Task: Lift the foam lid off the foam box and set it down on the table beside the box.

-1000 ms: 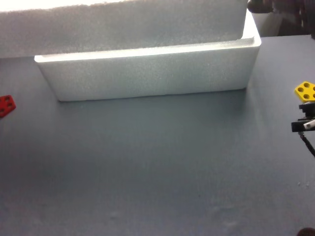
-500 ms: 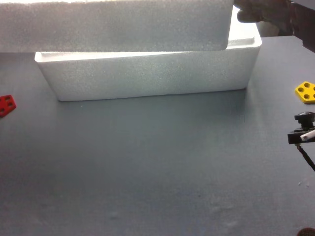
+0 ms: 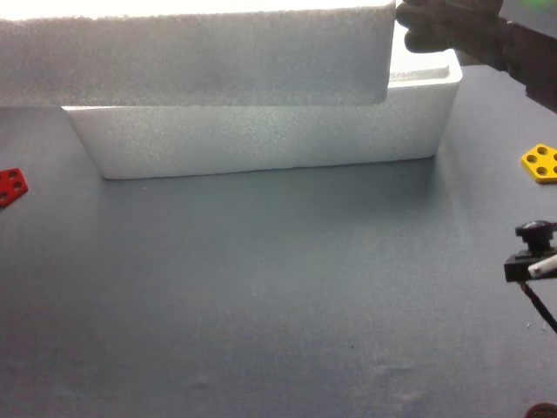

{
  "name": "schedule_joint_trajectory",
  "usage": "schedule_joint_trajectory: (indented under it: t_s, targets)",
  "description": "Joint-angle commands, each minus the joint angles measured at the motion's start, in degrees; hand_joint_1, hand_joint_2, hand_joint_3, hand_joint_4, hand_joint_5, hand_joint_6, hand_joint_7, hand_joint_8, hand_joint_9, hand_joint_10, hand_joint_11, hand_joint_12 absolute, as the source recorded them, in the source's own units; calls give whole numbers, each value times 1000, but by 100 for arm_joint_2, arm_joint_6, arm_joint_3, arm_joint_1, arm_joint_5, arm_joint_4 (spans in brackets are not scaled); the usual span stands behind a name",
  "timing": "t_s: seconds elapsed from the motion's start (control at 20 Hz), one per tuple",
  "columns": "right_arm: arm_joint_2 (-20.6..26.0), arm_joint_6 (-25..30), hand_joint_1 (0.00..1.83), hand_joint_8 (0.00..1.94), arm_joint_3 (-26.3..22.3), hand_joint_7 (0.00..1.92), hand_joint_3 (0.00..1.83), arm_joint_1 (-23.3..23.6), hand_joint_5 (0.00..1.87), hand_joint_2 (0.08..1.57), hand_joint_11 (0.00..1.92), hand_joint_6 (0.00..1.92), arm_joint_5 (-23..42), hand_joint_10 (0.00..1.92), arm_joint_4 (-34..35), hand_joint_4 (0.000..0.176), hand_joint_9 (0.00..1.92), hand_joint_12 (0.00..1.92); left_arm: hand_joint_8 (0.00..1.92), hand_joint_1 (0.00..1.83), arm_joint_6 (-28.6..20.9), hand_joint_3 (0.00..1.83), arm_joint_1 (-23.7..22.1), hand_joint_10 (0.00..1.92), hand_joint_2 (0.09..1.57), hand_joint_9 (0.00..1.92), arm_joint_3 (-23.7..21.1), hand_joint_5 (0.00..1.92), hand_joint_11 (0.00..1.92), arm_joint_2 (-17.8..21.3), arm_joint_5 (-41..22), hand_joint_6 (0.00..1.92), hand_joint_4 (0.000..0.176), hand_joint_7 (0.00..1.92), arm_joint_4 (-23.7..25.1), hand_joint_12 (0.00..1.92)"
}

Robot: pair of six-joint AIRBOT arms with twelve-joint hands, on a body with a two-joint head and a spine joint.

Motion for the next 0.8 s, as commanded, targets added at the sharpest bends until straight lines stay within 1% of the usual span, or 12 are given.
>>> schedule_joint_trajectory:
  t_s: [0.0,0.1,0.15,0.25,0.3,0.35,0.4,0.45,0.5,0.6,0.65,0.75]
  targets:
    - [8,40,89,2,-109,180,2,38,124,1152,0,2,299,2,-299,0,185,767,0,0,-108,4,-135,0,1150,0,-43,92,0,59,-889,1,72,0,-278,279]
    - [15,39,96,5,-184,191,0,27,141,1146,0,7,299,7,-299,0,201,779,0,0,-108,2,-141,0,1146,0,-27,99,0,85,-891,4,77,0,-253,277]
    - [24,39,82,5,-228,195,7,16,141,1164,0,5,298,7,-299,0,205,788,0,0,-109,0,-151,0,1139,0,-16,96,0,101,-898,1,74,0,-248,232]
    - [38,38,64,0,-297,180,10,-3,134,1193,0,0,297,1,-299,0,191,757,0,0,-124,0,-172,0,1137,0,-8,106,0,135,-916,4,85,0,-226,192]
    - [45,38,68,2,-326,160,9,-11,121,1202,0,2,297,2,-299,0,175,691,0,0,-141,1,-184,0,1140,0,-14,109,0,154,-923,4,84,0,-209,192]
    - [50,38,98,12,-348,201,0,-11,156,1176,0,11,297,10,-299,0,205,731,0,0,-160,1,-191,0,1144,0,-20,102,0,169,-932,2,75,0,-192,255]
    - [54,37,100,5,-388,197,0,-11,153,1168,0,6,297,4,-299,0,195,715,0,0,-170,0,-202,0,1137,0,-42,102,0,198,-933,2,82,0,-180,267]
    - [62,37,87,3,-415,195,0,-16,148,1173,0,3,298,4,-299,0,197,709,0,0,-175,0,-207,0,1135,0,-55,97,0,207,-936,0,74,0,-164,269]
    - [68,37,90,2,-444,196,0,-16,155,1166,0,3,299,3,-299,0,199,728,0,0,-187,0,-215,0,1127,0,-71,96,0,224,-946,0,81,0,-124,271]
    - [80,35,82,1,-518,184,1,-16,144,1176,0,0,304,1,-300,0,183,694,0,0,-210,1,-224,0,1125,0,-80,99,0,246,-970,1,72,0,-56,334]
    - [83,34,87,0,-546,168,3,-16,131,1182,0,0,304,0,-301,0,172,688,0,0,-214,1,-227,0,1125,0,-79,91,0,252,-975,0,66,0,-39,332]
    - [100,33,70,3,-589,175,6,-21,128,1194,0,1,323,2,-303,0,175,699,0,0,-219,0,-227,0,1111,0,-76,98,0,260,-976,1,69,0,-24,180]
